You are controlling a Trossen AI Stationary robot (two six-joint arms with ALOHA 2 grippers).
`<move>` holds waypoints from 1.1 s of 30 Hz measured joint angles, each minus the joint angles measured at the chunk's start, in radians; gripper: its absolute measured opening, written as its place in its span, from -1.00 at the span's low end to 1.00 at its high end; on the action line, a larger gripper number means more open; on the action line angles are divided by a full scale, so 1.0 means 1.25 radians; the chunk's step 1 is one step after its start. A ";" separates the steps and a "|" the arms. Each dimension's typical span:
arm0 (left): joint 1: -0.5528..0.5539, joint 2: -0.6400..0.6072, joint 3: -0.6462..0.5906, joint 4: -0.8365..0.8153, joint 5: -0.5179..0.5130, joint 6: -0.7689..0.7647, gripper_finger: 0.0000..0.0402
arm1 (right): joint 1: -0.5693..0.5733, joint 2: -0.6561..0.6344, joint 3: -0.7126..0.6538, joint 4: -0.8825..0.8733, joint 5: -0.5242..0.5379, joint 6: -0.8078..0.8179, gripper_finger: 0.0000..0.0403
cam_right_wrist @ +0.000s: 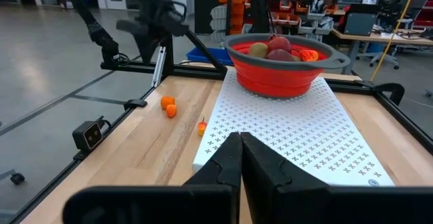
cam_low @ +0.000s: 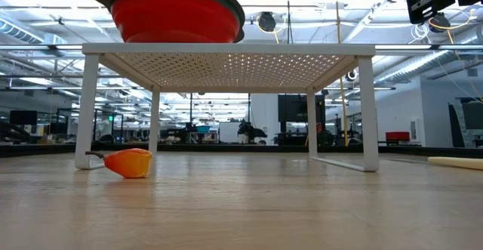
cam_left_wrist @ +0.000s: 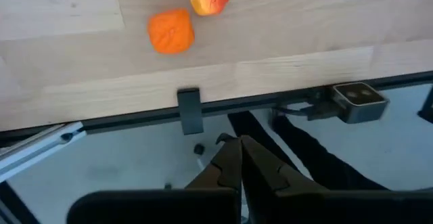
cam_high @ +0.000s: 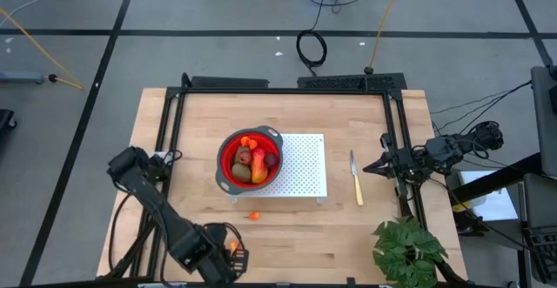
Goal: Pick & Place Fruit
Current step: Put the orange into the red strainer bowl on the shelf
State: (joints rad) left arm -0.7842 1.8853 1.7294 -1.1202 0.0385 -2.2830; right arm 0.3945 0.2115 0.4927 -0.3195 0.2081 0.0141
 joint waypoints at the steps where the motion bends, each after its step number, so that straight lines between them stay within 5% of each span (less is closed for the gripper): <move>1: -0.004 0.008 0.000 0.000 -0.002 0.000 -0.99 | 0.000 0.000 0.000 0.000 0.000 0.000 -1.00; 10: -0.014 0.058 0.000 0.006 -0.013 0.047 -0.80 | 0.000 0.000 0.000 0.000 0.000 0.000 -1.00; 25: -0.007 0.091 -0.040 -0.002 0.003 0.075 0.36 | 0.000 0.000 0.000 0.000 0.000 0.000 -1.00; 33: -0.001 0.090 -0.099 0.019 0.006 0.141 0.52 | 0.000 0.000 0.000 -0.001 0.000 0.000 -1.00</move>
State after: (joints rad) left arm -0.7856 1.9984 1.6053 -1.0968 0.0456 -2.1063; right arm 0.3946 0.2115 0.4927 -0.3202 0.2081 0.0139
